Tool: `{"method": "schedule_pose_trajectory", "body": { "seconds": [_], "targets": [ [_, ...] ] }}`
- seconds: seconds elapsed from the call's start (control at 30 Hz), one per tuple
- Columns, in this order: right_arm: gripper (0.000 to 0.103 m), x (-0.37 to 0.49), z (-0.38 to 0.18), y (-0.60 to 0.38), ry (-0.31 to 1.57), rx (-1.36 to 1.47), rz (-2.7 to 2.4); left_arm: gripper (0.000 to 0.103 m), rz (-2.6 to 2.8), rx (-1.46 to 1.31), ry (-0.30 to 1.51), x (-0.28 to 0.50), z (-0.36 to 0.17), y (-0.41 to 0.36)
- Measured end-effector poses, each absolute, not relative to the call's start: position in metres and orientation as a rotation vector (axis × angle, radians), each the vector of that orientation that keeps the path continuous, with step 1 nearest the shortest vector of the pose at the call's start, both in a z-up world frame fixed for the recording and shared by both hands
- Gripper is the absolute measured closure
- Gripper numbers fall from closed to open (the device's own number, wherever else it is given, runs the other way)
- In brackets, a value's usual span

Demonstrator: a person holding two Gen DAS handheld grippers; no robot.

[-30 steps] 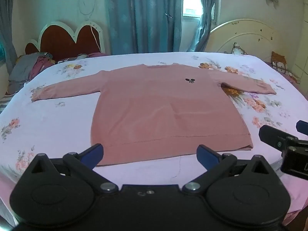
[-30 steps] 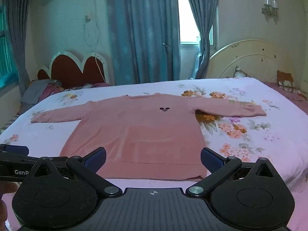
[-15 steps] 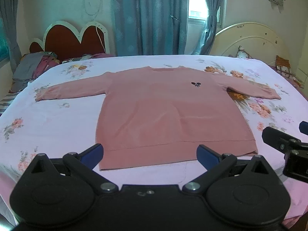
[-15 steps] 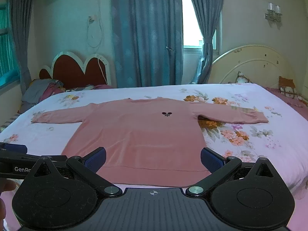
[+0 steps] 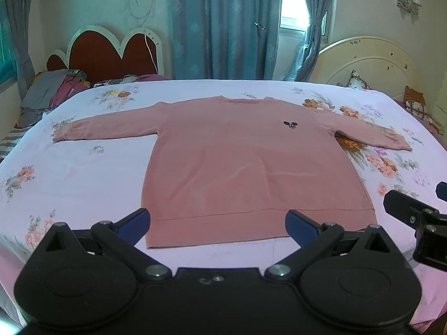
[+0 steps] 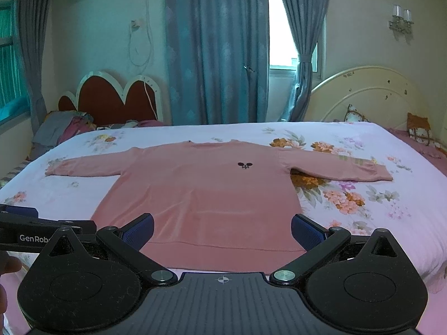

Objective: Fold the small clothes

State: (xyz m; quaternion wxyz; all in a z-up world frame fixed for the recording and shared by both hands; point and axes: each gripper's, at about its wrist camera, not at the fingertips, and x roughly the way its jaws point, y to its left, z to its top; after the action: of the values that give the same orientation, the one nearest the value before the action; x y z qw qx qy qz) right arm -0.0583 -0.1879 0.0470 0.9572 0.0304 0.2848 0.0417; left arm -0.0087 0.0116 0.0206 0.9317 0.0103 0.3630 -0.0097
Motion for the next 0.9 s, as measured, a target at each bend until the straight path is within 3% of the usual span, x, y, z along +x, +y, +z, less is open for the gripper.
{"method": "schedule_pose_trajectory", "body": {
  "seconds": [0.9],
  "targets": [
    [0.000, -0.0541, 0.0451, -0.1858, 0.587, 0.068, 0.084, 0.000, 0.002, 0.009, 0.750, -0.0047, 0.0202, 0.0211]
  ]
}}
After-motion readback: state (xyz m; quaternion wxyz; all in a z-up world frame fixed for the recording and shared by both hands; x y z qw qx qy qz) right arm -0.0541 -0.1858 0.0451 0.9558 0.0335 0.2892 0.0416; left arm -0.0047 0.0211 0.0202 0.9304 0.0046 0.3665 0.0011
